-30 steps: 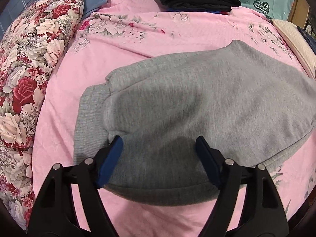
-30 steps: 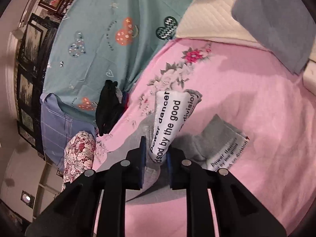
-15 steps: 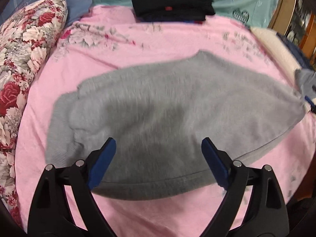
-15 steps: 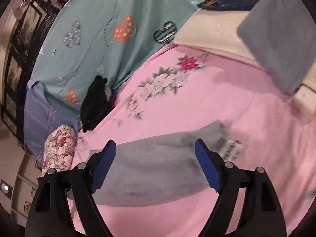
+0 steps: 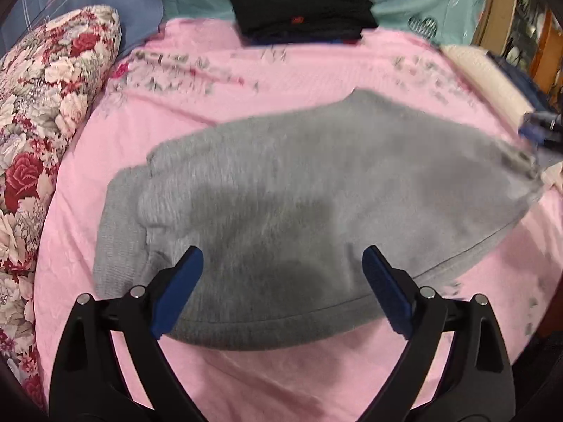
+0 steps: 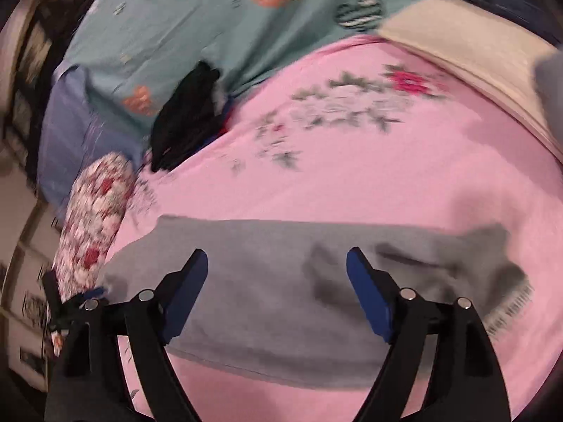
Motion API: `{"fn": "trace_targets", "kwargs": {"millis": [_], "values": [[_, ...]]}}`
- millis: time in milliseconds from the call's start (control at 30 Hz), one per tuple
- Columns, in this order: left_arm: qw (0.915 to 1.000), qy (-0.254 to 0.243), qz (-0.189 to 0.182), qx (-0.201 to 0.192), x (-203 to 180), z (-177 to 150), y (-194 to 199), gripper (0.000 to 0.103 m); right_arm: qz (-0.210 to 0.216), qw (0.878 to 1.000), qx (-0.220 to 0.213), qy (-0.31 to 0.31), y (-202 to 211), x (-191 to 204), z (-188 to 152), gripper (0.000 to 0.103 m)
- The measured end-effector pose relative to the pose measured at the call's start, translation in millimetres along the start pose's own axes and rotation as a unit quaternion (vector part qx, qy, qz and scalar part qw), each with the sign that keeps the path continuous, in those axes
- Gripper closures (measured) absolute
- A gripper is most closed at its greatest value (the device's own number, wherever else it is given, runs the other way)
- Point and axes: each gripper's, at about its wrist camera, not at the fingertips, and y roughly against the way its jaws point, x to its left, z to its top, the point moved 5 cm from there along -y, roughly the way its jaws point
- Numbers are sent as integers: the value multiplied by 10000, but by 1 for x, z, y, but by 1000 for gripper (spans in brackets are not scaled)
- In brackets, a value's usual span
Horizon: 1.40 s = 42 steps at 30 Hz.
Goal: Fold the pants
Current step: 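Pinch and straighten the folded pant leg with the right gripper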
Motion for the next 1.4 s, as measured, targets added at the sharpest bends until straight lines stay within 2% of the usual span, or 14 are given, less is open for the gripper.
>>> {"fn": "trace_targets", "kwargs": {"millis": [133, 267, 367, 467, 533, 633, 833, 967, 1000, 1033, 1100, 1167, 1333, 1400], "values": [[9998, -27, 202, 56, 4, -9, -10, 9, 658, 9868, 818, 1236, -79, 89, 22, 21], [9998, 146, 85, -46, 9, 0, 2, 10, 780, 9476, 1662, 2614, -169, 155, 32, 21], [9986, 155, 455, -215, 18, 6, 5, 6, 644, 9242, 1986, 3199, -225, 177, 37, 21], [9966, 201, 797, -7, 28, 6, -12, 6, 977, 9080, 2442, 3262, -263, 186, 34, 46], [9949, -29, 1005, -59, 25, 5, -16, 3, 1031, 8989, 2714, 3281, -278, 188, 28, 76], [9937, -92, 1112, -110, 25, 8, -19, 2, 1089, 8885, 2780, 3486, -276, 193, 26, 88], [9939, -24, 1106, -31, 27, 15, -18, 2, 148, 9124, 2410, 3304, -293, 177, 53, 103], [9958, 286, 782, -372, 34, 17, 9, 2, 273, 9243, 2387, 2965, -279, 172, 52, 102], [9956, 415, 723, -429, 41, 18, 12, 2, 423, 9322, 2290, 2771, -265, 172, 56, 94], [9956, 498, 679, -412, 45, 18, 11, 2, 576, 9386, 2221, 2576, -249, 171, 56, 72], [9946, 632, 782, -250, 54, 15, -2, 2, 698, 9458, 2009, 2456, -212, 169, 49, 55], [9905, 642, 1212, -5, 66, 9, -21, 2, 909, 9447, 1973, 2457, -176, 168, 31, 56], [9836, 1774, 252, 195, 101, -3, -35, 2, 742, 9488, 2047, 2289, -109, 129, -36, 55], [9821, 1856, 273, 153, 104, -6, -31, 2, 425, 9516, 2148, 2154, -101, 107, -56, 56]]}}
